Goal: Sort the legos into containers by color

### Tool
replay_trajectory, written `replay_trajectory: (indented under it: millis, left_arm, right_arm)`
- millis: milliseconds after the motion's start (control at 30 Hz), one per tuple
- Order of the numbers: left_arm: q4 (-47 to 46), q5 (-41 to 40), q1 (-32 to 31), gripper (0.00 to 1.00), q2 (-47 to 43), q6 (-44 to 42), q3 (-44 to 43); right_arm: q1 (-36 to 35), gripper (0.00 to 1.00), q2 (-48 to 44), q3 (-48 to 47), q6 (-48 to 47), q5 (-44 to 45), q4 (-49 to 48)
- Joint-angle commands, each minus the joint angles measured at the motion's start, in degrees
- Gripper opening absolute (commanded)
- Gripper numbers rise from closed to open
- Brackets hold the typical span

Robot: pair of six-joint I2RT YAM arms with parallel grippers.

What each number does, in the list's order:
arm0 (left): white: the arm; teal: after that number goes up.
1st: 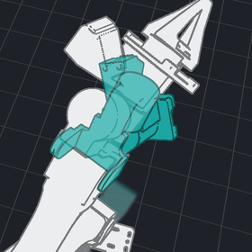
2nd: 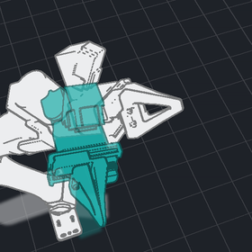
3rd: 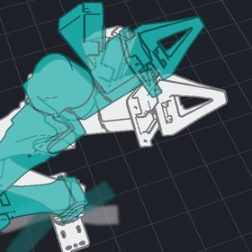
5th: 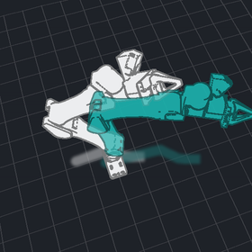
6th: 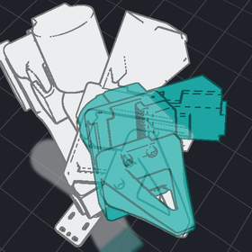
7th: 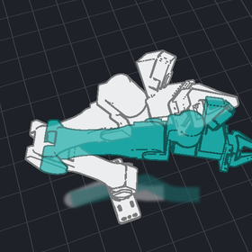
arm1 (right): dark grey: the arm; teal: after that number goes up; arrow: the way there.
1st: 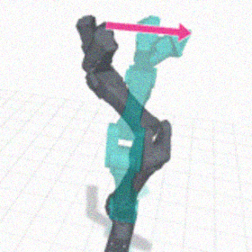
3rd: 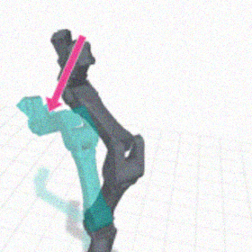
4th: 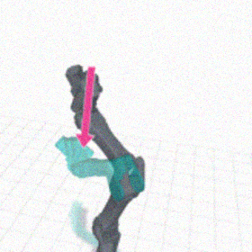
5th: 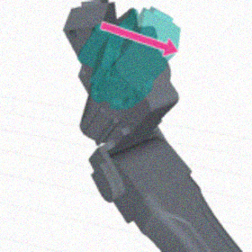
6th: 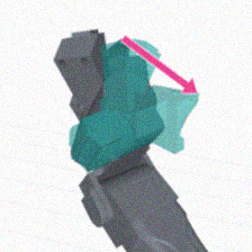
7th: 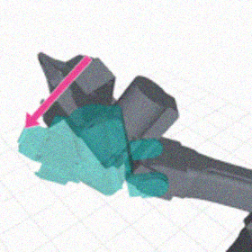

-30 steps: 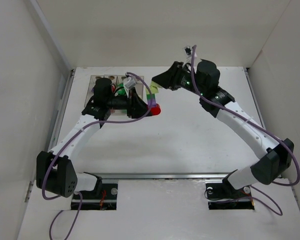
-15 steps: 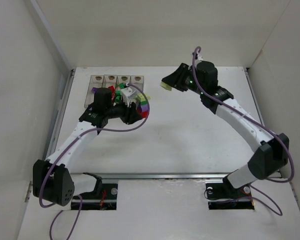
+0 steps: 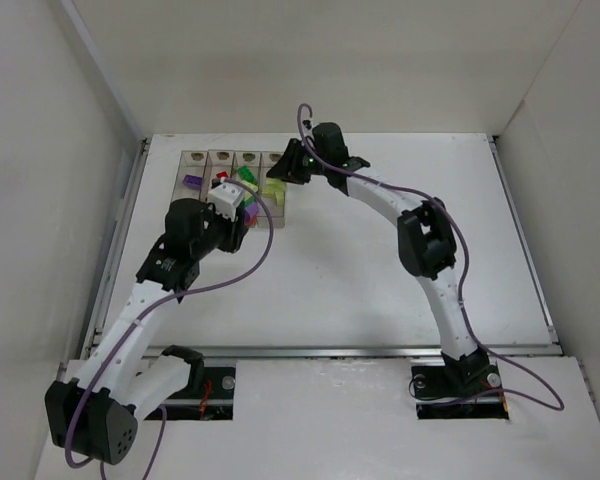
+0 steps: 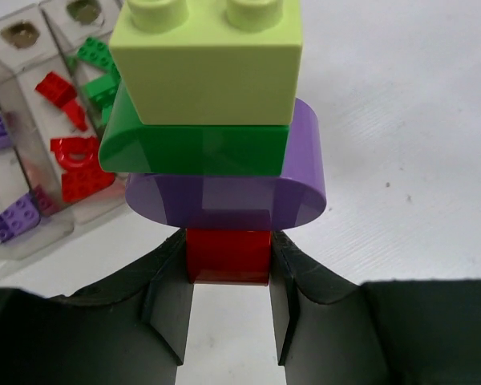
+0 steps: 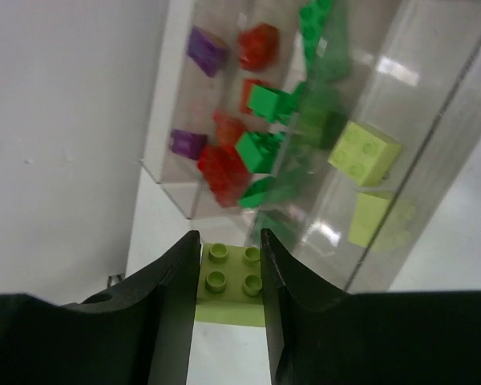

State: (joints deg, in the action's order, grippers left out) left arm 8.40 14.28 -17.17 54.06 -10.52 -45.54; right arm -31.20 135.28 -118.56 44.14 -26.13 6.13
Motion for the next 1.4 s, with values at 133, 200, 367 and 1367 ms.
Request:
replay_trajectory:
  millis: [133, 200, 367, 1367]
  left_arm:
    - [-0.22, -5.58, 0.03, 0.0, -3.09, 1.12, 2.38]
    - [-0.84, -5.06, 0.03, 0.0, -3.09, 1.12, 2.38]
    - [-0.85, -3.92, 0.03, 0.0, -1.94, -0.29, 1.34]
    - [0.21, 31.42, 0.56, 0.0, 8.51, -6.26, -9.22]
  right_arm:
    - [-0.44, 0.43, 3.48, -7.03, 0.51, -4.27, -1.21]
    - [-0.44, 0.65, 4.28, -7.82, 0.51, -6.38, -1.21]
    - [-0.44, 1.0, 3.42, -8.35, 0.51, -9.11, -1.21]
    - [-7.47, 1.0, -35.35, 14.85, -26.39, 5.3, 24.63]
